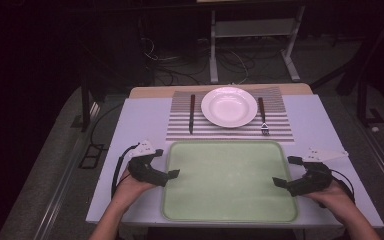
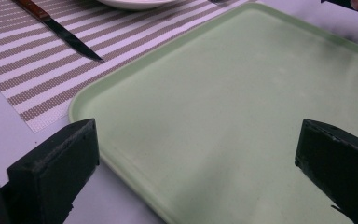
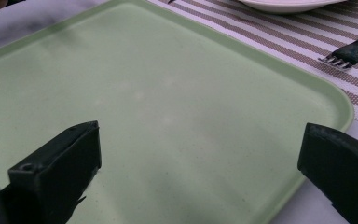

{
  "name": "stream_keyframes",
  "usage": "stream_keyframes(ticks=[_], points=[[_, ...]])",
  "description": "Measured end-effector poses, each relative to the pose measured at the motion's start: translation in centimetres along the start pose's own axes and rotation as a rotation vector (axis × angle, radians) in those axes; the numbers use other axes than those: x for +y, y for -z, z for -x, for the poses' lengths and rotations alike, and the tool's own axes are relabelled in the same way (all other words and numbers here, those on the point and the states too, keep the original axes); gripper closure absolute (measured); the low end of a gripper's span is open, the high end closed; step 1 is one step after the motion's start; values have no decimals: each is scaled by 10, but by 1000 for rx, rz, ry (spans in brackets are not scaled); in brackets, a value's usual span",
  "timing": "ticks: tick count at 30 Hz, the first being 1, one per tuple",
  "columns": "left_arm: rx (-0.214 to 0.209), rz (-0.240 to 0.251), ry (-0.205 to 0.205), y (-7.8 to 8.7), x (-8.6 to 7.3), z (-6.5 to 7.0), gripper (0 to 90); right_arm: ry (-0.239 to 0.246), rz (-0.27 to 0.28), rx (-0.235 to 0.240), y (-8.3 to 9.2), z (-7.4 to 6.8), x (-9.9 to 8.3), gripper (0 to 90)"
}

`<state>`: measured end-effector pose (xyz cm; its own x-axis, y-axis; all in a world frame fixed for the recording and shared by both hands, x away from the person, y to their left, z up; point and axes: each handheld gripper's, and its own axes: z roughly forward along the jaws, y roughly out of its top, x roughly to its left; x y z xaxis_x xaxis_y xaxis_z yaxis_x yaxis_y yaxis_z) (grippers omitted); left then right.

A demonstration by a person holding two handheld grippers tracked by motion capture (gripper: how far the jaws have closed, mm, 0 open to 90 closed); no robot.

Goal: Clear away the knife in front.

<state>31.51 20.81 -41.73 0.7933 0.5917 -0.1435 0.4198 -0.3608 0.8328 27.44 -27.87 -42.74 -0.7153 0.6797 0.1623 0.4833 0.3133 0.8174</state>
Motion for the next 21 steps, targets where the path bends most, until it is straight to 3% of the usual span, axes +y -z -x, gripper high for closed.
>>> stream_keyframes(ticks=[21], points=[[-12, 10, 12, -13, 5, -4, 0, 0, 14, 22, -1, -1, 1, 0]])
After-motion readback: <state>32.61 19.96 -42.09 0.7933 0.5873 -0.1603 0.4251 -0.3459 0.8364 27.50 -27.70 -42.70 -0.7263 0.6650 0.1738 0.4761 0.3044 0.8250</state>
